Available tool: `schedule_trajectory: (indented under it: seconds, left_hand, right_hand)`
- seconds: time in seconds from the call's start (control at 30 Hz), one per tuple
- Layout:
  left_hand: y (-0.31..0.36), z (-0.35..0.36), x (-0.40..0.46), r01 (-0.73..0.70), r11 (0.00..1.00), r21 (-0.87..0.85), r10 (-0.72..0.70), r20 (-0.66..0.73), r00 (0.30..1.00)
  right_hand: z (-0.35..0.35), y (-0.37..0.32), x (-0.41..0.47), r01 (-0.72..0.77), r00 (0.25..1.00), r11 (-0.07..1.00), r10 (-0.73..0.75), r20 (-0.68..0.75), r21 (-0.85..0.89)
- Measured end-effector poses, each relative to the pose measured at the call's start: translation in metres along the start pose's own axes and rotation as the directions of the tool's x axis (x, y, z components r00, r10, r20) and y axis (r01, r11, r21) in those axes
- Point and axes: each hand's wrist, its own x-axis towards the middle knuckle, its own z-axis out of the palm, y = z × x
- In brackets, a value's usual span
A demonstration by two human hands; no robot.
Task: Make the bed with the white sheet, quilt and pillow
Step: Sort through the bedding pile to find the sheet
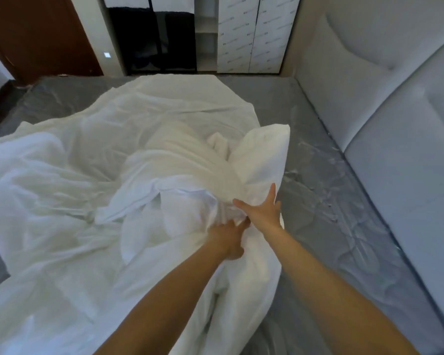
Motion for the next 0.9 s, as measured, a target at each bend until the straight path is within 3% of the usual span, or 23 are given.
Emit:
schedule_trajectory:
  seconds: [0.07, 0.13, 0.17, 0.2, 0.23, 0.27, 0.3, 0.33, 0.37, 0.4, 0.43, 0.47, 0.5, 0.53, 0.63, 0.77, 0.8, 0.9]
  left_hand:
    - [0.005, 0.002, -0.007, -0.066, 0.998, -0.001, 0.066, 0.047, 0.997]
    - [-0.001, -0.005, -0.022, -0.119, 0.982, -0.146, 0.134, 0.098, 0.986]
    - [-0.012, -0.011, -0.029, -0.097, 0.953, -0.286, 0.115, 0.048, 0.992]
    - [-0.026, -0.019, -0.034, -0.064, 0.89, -0.451, 0.024, -0.093, 0.995]
    - [-0.043, -0.03, -0.037, -0.042, 0.82, -0.571, -0.17, -0.313, 0.935]
    - [-0.066, -0.04, -0.035, -0.016, 0.765, -0.644, -0.411, -0.507, 0.757]
    - [-0.09, -0.051, -0.032, 0.039, 0.695, -0.718, -0.624, -0.575, 0.53]
    - [-0.114, -0.06, -0.029, 0.113, 0.553, -0.825, -0.802, -0.49, 0.341]
    - [-0.142, -0.064, -0.023, 0.158, 0.312, -0.937, -0.932, -0.269, 0.244]
    - [-0.17, -0.064, -0.013, 0.148, 0.025, -0.989, -0.97, 0.012, 0.243]
    - [-0.196, -0.061, -0.004, 0.095, -0.248, -0.964, -0.909, 0.265, 0.32]
    - [-0.219, -0.053, 0.005, 0.016, -0.443, -0.896, -0.804, 0.406, 0.434]
    - [-0.239, -0.042, 0.017, -0.049, -0.553, -0.832, -0.717, 0.445, 0.536]
    - [-0.249, -0.036, 0.029, -0.088, -0.595, -0.799, -0.659, 0.423, 0.622]
    - [-0.228, -0.055, 0.046, -0.129, -0.545, -0.829, -0.598, 0.276, 0.753]
    - [-0.182, -0.133, 0.025, -0.351, -0.384, -0.854, -0.601, -0.057, 0.797]
    - [-0.168, -0.151, 0.013, -0.415, -0.298, -0.86, -0.581, -0.181, 0.794]
    - [-0.115, -0.182, -0.033, -0.516, 0.145, -0.844, -0.391, -0.528, 0.754]
  right_hand:
    - [0.01, 0.006, 0.015, -0.183, 0.98, 0.983, 0.183, 0.082, -0.006]
    - [0.025, 0.02, 0.027, -0.277, 0.952, 0.96, 0.281, 0.12, -0.049]
    - [0.035, 0.025, 0.033, -0.286, 0.948, 0.955, 0.294, 0.119, -0.083]
    - [0.041, 0.027, 0.037, -0.271, 0.952, 0.957, 0.282, 0.118, -0.1]
    - [0.045, 0.028, 0.041, -0.251, 0.957, 0.964, 0.261, 0.126, -0.089]
    - [0.049, 0.027, 0.048, -0.244, 0.957, 0.969, 0.247, 0.153, -0.042]
    - [0.049, 0.024, 0.055, -0.236, 0.96, 0.972, 0.231, 0.159, 0.009]
    - [0.048, 0.023, 0.06, -0.227, 0.966, 0.973, 0.22, 0.136, 0.036]
    - [0.048, 0.021, 0.065, -0.206, 0.976, 0.978, 0.203, 0.084, 0.033]
    - [0.047, 0.021, 0.07, -0.193, 0.981, 0.981, 0.193, 0.026, -0.006]
    - [0.046, 0.022, 0.071, -0.184, 0.983, 0.982, 0.184, 0.001, -0.032]
    - [0.045, 0.025, 0.072, -0.179, 0.984, 0.984, 0.179, 0.01, -0.027]
    - [0.043, 0.028, 0.073, -0.182, 0.982, 0.983, 0.18, 0.054, 0.019]
    - [0.039, 0.032, 0.074, -0.196, 0.975, 0.976, 0.183, 0.125, 0.095]
    - [0.019, 0.033, 0.069, -0.272, 0.944, 0.925, 0.204, 0.26, 0.265]
    - [-0.005, 0.006, 0.059, -0.345, 0.931, 0.863, 0.266, 0.248, 0.369]
    - [-0.008, -0.006, 0.057, -0.353, 0.929, 0.847, 0.267, 0.257, 0.397]
    - [-0.011, -0.057, 0.054, -0.297, 0.939, 0.843, 0.173, 0.297, 0.448]
